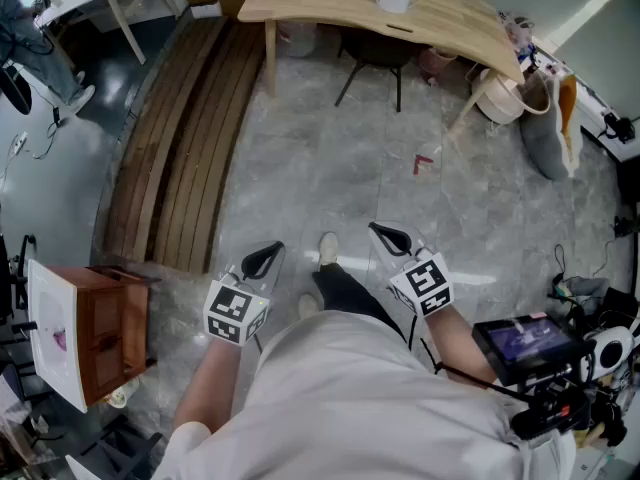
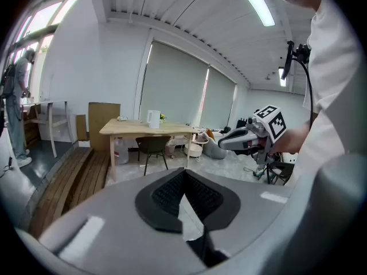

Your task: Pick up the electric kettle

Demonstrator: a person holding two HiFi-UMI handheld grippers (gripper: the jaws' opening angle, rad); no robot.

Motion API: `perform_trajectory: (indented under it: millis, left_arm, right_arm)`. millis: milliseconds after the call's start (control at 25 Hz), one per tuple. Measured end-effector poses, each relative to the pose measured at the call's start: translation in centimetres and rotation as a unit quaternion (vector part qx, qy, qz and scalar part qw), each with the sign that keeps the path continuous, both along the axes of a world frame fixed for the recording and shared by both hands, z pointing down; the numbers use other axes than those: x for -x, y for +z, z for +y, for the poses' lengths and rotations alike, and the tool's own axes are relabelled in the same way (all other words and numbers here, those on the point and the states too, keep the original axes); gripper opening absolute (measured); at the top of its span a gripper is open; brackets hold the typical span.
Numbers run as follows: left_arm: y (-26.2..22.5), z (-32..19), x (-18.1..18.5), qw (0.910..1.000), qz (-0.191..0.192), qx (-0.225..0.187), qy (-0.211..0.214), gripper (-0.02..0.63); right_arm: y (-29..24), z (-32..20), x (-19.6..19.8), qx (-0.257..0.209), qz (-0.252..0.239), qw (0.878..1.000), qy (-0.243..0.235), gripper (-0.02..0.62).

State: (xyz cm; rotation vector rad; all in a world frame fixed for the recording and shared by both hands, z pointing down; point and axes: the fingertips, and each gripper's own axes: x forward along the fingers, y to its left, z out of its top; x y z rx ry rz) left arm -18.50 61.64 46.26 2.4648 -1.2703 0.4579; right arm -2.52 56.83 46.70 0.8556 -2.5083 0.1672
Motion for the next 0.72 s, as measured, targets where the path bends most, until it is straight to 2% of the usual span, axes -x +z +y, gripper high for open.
perform_trajectory:
  millis: [200, 400, 600, 720]
  left_arm:
    - [-1.2, -4.8, 1.5, 1.0000, -0.005, -0.006, -0.001, 0.006]
    - [-2.5, -16.5, -0.6, 0.9998, -0.014, -0.011, 0.010, 0.006]
    - [-4.0, -25.5, -2.6, 0.9993, -0.012, -0.020, 0.030, 0.008]
    - [-3.9, -30.3, -3.0, 0.9992, -0.016, -0.024, 0.028, 0.028]
  right_arm:
    - [-1.0, -4.1, 0.9, -0.004, -0.007, 1.000, 0.017, 0.003]
    - [-1.0, -14.7, -1.2, 0.005, -0.032, 0.998, 0.047, 0.003]
    - [-1.1, -22.0, -1.5, 0.019, -0.047, 0.998, 0.031, 0.003]
    - [-0.6, -25.9, -1.7, 0.021, -0.043, 0.998, 0.042, 0.014]
